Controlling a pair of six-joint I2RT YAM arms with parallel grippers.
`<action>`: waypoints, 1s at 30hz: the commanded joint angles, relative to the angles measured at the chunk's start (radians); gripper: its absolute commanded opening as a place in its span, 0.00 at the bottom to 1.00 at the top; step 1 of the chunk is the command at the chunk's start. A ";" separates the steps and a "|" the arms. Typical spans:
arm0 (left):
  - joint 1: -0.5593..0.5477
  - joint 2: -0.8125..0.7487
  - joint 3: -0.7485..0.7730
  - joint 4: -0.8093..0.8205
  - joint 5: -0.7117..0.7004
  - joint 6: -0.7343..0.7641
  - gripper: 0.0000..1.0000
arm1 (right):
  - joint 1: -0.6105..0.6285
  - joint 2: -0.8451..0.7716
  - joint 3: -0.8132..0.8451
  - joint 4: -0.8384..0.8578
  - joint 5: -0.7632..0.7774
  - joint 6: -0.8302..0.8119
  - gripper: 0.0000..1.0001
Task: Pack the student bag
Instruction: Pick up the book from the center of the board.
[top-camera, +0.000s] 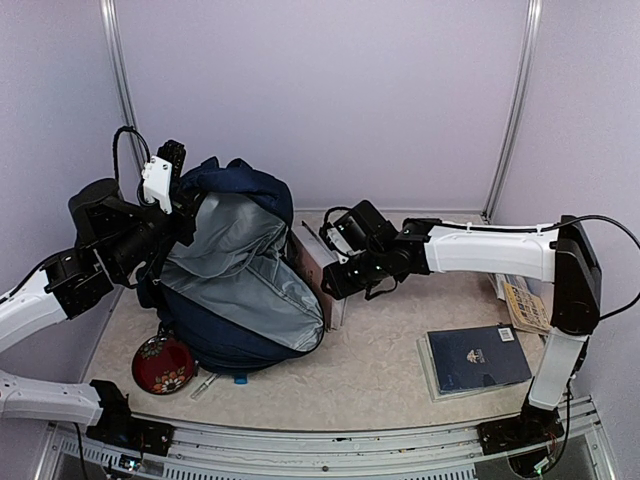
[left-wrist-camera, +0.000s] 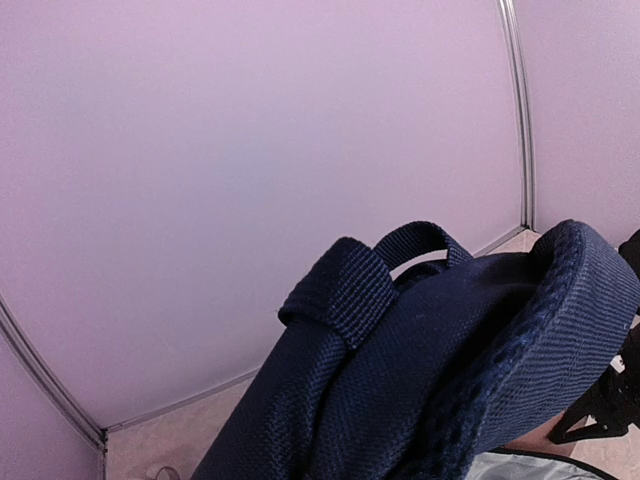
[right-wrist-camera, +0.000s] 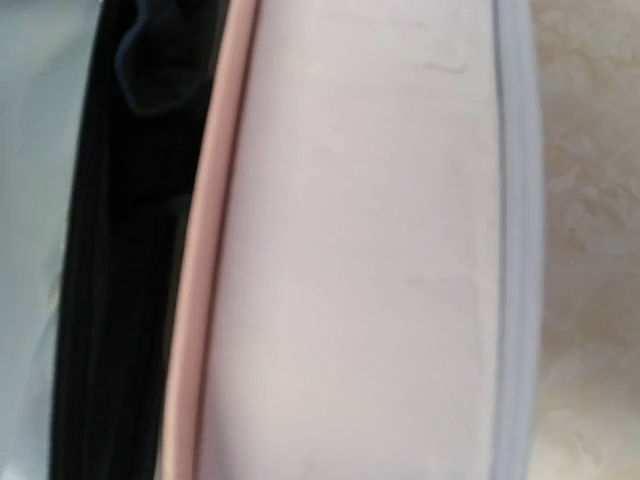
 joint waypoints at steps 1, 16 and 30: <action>0.019 -0.011 0.005 0.053 -0.029 0.009 0.00 | -0.010 -0.017 0.008 0.021 0.005 0.016 0.34; 0.019 0.041 0.037 0.064 -0.021 -0.010 0.00 | -0.136 -0.523 -0.031 -0.098 -0.079 -0.282 0.06; 0.020 0.137 0.114 0.100 -0.014 -0.077 0.00 | -0.092 -0.775 -0.255 0.076 -0.680 -0.431 0.11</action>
